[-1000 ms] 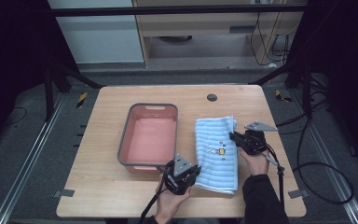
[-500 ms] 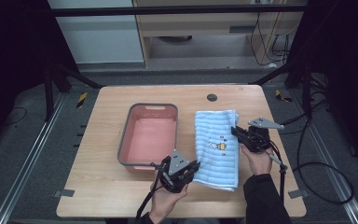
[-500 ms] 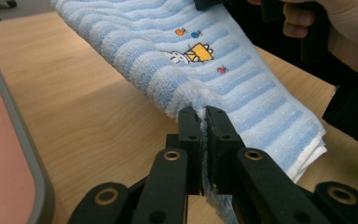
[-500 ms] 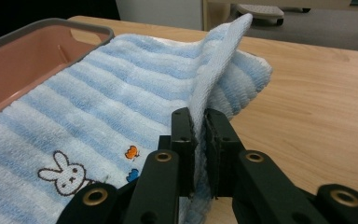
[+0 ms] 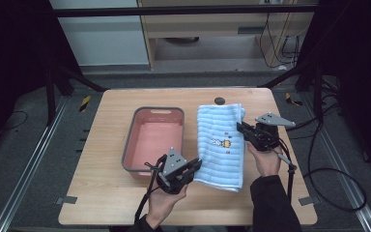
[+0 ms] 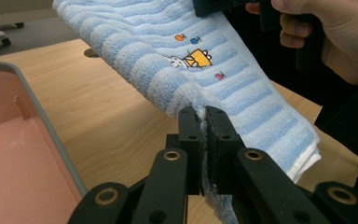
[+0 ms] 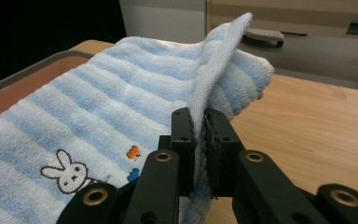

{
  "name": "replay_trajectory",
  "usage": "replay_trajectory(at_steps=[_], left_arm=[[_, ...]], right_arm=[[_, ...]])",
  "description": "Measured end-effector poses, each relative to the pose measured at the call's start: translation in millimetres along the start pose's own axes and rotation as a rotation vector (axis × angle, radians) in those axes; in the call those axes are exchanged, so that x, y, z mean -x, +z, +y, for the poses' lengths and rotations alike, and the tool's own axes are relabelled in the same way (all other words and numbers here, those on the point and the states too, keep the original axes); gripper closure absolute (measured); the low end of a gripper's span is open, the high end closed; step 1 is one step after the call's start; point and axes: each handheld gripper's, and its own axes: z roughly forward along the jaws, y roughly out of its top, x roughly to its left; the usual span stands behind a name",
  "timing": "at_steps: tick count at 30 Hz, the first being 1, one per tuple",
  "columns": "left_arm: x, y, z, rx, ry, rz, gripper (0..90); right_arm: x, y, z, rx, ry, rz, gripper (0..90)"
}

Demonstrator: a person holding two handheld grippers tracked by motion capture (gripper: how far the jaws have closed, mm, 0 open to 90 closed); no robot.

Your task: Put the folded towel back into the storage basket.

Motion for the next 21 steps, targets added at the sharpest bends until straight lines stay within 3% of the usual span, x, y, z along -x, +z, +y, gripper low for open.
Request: replay_trajectory(at_steps=[8,21], left_arm=[[-6.3,-15.0,10.0,0.017,0.031,0.031,85.2],[-24.6,-39.6,22.3,0.051,0.029,0.079,85.2]], right_arm=[[-13.9,2.4,17.6,0.024,-0.028,0.013,82.9],[-39.4,10.1,49.9,0.049,-0.072,0.027,83.0]])
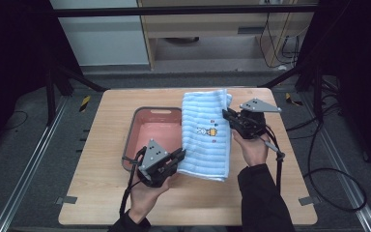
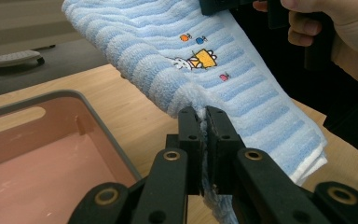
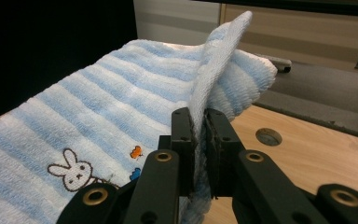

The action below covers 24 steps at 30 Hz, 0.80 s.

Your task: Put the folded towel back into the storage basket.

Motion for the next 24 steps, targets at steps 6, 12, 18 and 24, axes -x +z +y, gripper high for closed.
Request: replay_trajectory(at_steps=[6,12,18,24], left_arm=[[-9.8,-10.1,4.8,0.014,0.005,0.024,85.3],[-20.4,-20.0,6.0,0.019,0.0,0.051,85.2],[-31.2,-29.8,6.4,0.029,-0.007,0.079,85.3],[-42.8,-40.1,3.1,0.034,-0.018,0.109,85.3]], right_arm=[[-11.4,9.1,16.7,0.01,-0.022,0.009,83.0],[-22.1,18.4,26.9,0.015,-0.033,0.022,83.0],[-32.1,28.6,33.7,0.022,-0.032,0.039,83.0],[-41.2,40.4,40.0,0.025,-0.034,0.058,83.0]])
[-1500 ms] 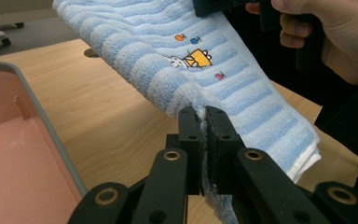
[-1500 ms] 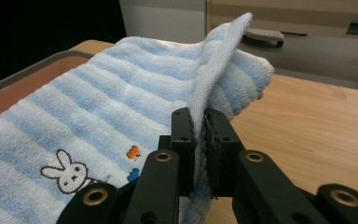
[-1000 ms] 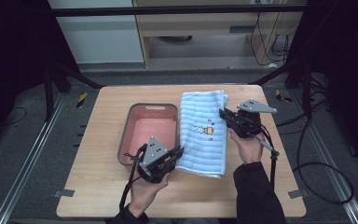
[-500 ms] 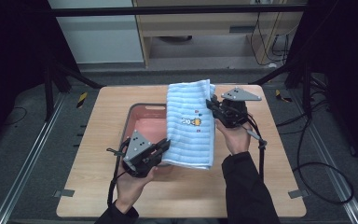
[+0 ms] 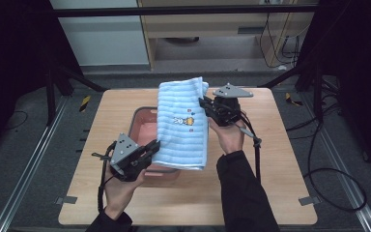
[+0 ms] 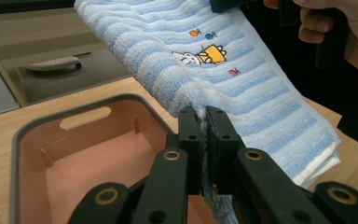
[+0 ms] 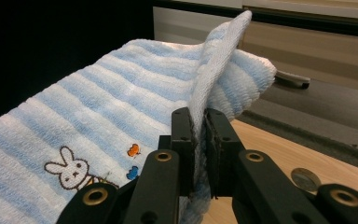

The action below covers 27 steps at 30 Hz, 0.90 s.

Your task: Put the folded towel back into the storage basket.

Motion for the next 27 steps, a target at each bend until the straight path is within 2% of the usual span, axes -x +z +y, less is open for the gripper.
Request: replay_trajectory(at_steps=[6,13,22,27], left_arm=[[-11.0,-7.1,-2.4,0.007,-0.017,0.019,85.3],[-32.5,-14.7,-11.5,0.011,-0.058,0.053,85.2],[-46.0,-13.9,-17.0,0.003,-0.063,0.099,85.2],[-58.1,-5.8,-26.8,-0.029,-0.083,0.12,85.2]], right_arm=[[-12.7,16.5,5.5,-0.004,-0.011,0.021,83.0],[-26.7,35.9,12.0,-0.011,-0.025,0.041,83.0],[-37.3,61.9,13.9,-0.02,-0.039,0.053,83.0],[-38.6,79.2,7.2,-0.037,-0.039,0.06,82.9]])
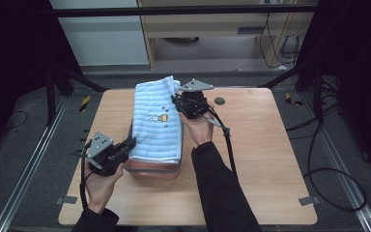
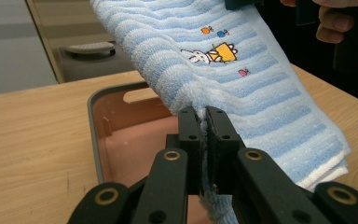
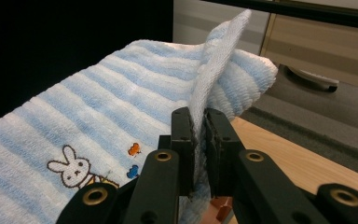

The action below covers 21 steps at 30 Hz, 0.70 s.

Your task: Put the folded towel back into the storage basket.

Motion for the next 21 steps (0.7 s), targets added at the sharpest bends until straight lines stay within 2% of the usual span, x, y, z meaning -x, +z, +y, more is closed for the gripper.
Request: replay_trajectory(at_steps=[8,15,18,21], left_arm=[[-7.5,15.2,-12.2,-0.054,0.001,0.024,85.2],[-9.5,27.0,-23.7,-0.101,0.013,0.035,85.2],[-6.5,31.5,-29.3,-0.132,-0.011,0.024,85.2],[-7.1,36.1,-33.7,-0.147,0.017,0.037,85.2]], right_arm=[[-1.0,25.3,-16.1,-0.049,0.0,-0.002,82.9],[-1.3,38.2,-31.4,-0.087,-0.01,-0.005,82.8],[0.2,42.3,-37.8,-0.1,-0.006,-0.006,82.8],[0.9,46.9,-44.3,-0.119,-0.001,-0.007,82.8]])
